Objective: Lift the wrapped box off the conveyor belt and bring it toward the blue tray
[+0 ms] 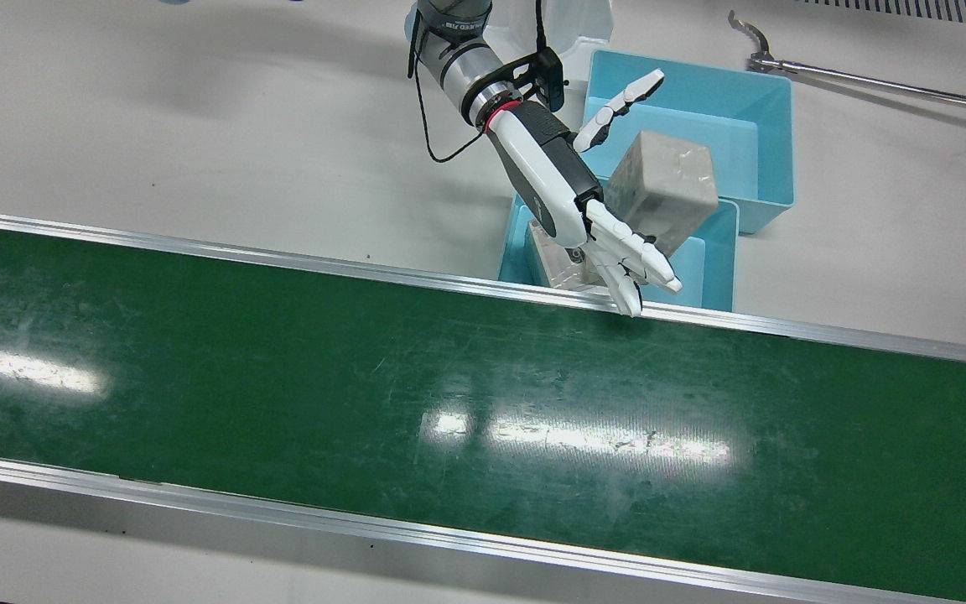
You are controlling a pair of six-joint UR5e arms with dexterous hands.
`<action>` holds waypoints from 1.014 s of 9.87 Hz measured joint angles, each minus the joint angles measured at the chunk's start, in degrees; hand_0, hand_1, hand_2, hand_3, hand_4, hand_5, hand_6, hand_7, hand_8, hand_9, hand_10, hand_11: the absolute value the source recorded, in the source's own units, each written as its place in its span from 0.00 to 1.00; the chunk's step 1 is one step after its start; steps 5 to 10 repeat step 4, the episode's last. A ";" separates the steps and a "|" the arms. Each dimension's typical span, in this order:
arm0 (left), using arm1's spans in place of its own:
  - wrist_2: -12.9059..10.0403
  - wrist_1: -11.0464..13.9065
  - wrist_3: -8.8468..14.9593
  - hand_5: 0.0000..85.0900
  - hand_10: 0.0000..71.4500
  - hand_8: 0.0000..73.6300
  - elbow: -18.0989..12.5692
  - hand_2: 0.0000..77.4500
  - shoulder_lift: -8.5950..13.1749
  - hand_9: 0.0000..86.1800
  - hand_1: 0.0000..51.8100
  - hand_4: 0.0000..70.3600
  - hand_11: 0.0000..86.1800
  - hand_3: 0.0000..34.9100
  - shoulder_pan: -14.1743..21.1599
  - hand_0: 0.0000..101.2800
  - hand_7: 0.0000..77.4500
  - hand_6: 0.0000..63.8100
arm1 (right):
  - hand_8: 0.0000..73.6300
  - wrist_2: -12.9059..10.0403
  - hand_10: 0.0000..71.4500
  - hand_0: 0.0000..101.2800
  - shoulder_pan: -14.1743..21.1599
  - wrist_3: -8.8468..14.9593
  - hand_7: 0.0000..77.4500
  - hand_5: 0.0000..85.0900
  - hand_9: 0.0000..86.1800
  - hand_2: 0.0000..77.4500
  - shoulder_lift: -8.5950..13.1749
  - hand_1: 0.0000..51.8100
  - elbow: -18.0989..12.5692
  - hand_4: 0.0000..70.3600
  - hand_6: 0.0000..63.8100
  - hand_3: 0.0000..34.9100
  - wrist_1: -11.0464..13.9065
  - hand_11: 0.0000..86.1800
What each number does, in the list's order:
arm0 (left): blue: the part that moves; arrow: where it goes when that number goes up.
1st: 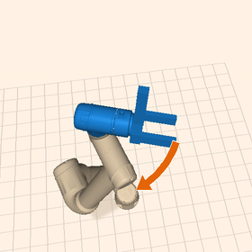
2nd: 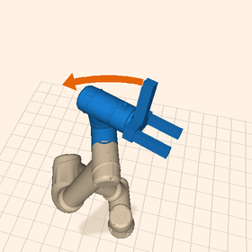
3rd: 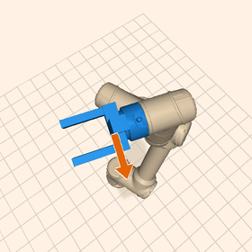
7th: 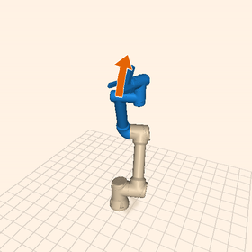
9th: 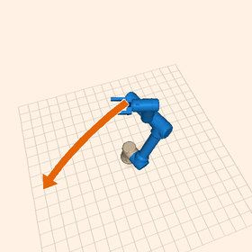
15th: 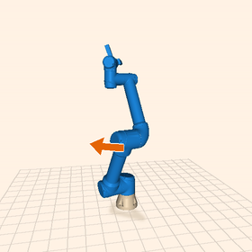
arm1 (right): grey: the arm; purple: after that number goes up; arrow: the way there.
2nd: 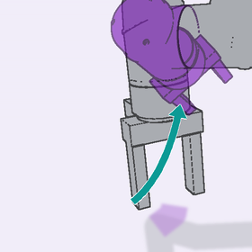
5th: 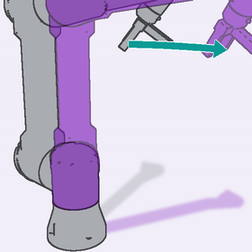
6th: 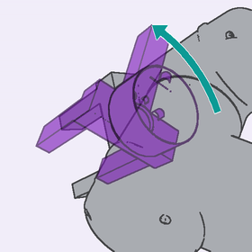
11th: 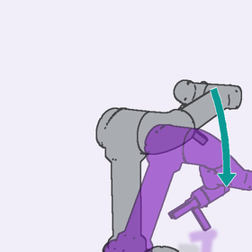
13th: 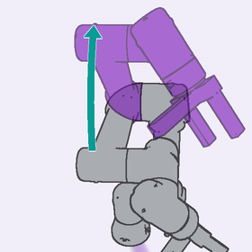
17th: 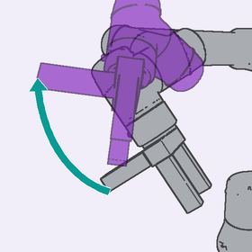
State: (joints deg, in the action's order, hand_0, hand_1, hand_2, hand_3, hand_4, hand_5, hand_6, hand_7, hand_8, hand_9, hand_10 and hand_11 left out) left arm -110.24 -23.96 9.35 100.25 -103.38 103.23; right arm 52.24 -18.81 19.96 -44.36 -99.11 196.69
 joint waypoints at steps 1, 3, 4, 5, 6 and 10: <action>0.00 0.00 0.00 0.01 0.01 0.01 0.00 0.01 0.00 0.01 0.00 0.00 0.01 0.00 0.00 0.00 0.01 0.01 | 0.00 1.29 0.00 0.36 -0.92 -1.20 0.10 0.01 0.01 0.08 -0.30 0.04 -0.10 0.12 0.00 0.21 0.52 0.01; 0.00 0.00 0.00 0.01 0.01 0.01 0.00 0.01 0.00 0.01 0.00 0.00 0.01 0.00 0.00 0.00 0.01 0.01 | 0.00 3.00 0.00 0.33 -4.60 -4.72 0.11 0.01 0.01 0.02 -3.50 0.02 -3.21 0.09 0.00 0.29 1.48 0.01; 0.00 0.00 0.00 0.01 0.01 0.01 0.00 0.01 0.00 0.01 0.00 0.00 0.01 0.00 0.00 0.00 0.01 0.01 | 0.00 3.30 0.00 0.33 -8.08 -6.14 0.11 0.01 0.01 0.02 -6.53 0.02 -6.75 0.09 0.00 0.29 2.39 0.01; 0.00 0.00 0.00 0.01 0.01 0.01 0.00 0.01 0.00 0.01 0.00 0.00 0.01 0.00 0.00 0.00 0.01 0.01 | 0.00 3.30 0.00 0.33 -8.08 -6.14 0.11 0.01 0.01 0.02 -6.53 0.02 -6.75 0.09 0.00 0.29 2.39 0.01; 0.00 0.00 0.00 0.01 0.01 0.01 0.00 0.01 0.00 0.01 0.00 0.00 0.01 0.00 0.00 0.00 0.01 0.01 | 0.00 3.30 0.00 0.33 -8.08 -6.14 0.11 0.01 0.01 0.02 -6.53 0.02 -6.75 0.09 0.00 0.29 2.39 0.01; 0.00 0.00 0.00 0.01 0.01 0.01 0.00 0.01 0.00 0.01 0.00 0.00 0.01 0.00 0.00 0.00 0.01 0.01 | 0.00 3.30 0.00 0.33 -8.08 -6.14 0.11 0.01 0.01 0.02 -6.53 0.02 -6.75 0.09 0.00 0.29 2.39 0.01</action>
